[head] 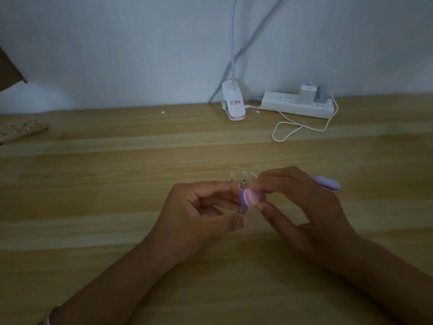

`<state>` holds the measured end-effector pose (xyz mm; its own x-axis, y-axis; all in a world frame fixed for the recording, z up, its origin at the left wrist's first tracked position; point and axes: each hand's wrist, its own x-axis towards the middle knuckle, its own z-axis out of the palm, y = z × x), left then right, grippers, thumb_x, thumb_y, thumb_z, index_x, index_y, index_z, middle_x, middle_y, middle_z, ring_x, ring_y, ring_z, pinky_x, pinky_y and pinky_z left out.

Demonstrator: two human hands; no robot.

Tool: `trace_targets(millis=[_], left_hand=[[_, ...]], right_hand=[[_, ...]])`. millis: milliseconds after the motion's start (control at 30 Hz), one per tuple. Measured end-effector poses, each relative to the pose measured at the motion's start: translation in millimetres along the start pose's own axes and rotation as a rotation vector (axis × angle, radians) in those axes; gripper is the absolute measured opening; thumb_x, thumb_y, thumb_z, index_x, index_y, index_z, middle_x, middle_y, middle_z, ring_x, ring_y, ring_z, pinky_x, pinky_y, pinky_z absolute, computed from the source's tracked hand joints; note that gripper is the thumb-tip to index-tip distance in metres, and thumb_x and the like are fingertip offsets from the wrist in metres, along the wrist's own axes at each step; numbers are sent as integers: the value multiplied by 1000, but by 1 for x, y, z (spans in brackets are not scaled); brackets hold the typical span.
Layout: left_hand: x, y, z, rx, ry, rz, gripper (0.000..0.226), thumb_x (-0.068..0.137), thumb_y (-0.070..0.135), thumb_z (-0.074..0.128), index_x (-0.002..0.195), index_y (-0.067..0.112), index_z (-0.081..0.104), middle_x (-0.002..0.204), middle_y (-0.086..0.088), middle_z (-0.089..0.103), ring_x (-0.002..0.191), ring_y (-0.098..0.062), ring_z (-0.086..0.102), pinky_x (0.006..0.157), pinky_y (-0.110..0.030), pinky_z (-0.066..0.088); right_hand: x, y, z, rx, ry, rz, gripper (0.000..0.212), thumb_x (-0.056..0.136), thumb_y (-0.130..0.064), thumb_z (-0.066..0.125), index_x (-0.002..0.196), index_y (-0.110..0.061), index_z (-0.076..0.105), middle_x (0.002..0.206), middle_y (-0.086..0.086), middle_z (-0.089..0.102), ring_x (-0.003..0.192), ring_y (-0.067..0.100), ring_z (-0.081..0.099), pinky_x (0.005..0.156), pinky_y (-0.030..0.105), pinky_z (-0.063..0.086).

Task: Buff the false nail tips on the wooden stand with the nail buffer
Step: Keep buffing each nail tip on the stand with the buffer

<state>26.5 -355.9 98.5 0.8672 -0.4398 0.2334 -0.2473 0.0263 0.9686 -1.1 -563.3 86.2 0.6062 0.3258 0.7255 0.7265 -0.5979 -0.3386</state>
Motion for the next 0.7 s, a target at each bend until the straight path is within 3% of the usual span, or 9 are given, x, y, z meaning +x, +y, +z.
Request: trace_targets(millis=[100,233,400,500,700], left_hand=[[-2,1,-1,-16,-19,11,36,64,5,85,98,13,75,90,-9,76,78,-36,70,69,-53,55],[-1,0,-2,-88,8,-4,37,60,9,86,95,11,74,90,-12,75,85,-25,72,76,-43,58],[-1,0,1,-107,-49,4,38,63,9,83,100,14,75,93,-10,75,85,-21,72,73,-37,60],[-1,0,-1,-128,-41,-9,36,63,10,83,98,12,75,92,-10,75,85,-21,71,73,-30,58],[2,-5,-2,-93,-2,-15,33,63,2,82,94,10,72,90,-9,73,85,-24,71,74,-39,57]], right_hand=[[-1,-1,2,-57,-28,-58,20,96,-11,59,113,-6,68,111,2,62,105,13,60,98,16,39],[2,9,-7,-110,26,43,17,89,2,66,106,-3,69,103,4,66,97,18,63,94,17,43],[-2,-8,2,-9,19,-67,19,96,-11,58,114,-8,65,110,5,64,103,15,61,97,21,42],[-1,4,-3,-72,-7,-11,20,95,-11,57,109,-3,68,107,4,64,101,15,59,97,18,41],[0,8,-2,7,52,46,17,93,-8,60,109,-7,65,102,0,64,99,9,59,91,17,42]])
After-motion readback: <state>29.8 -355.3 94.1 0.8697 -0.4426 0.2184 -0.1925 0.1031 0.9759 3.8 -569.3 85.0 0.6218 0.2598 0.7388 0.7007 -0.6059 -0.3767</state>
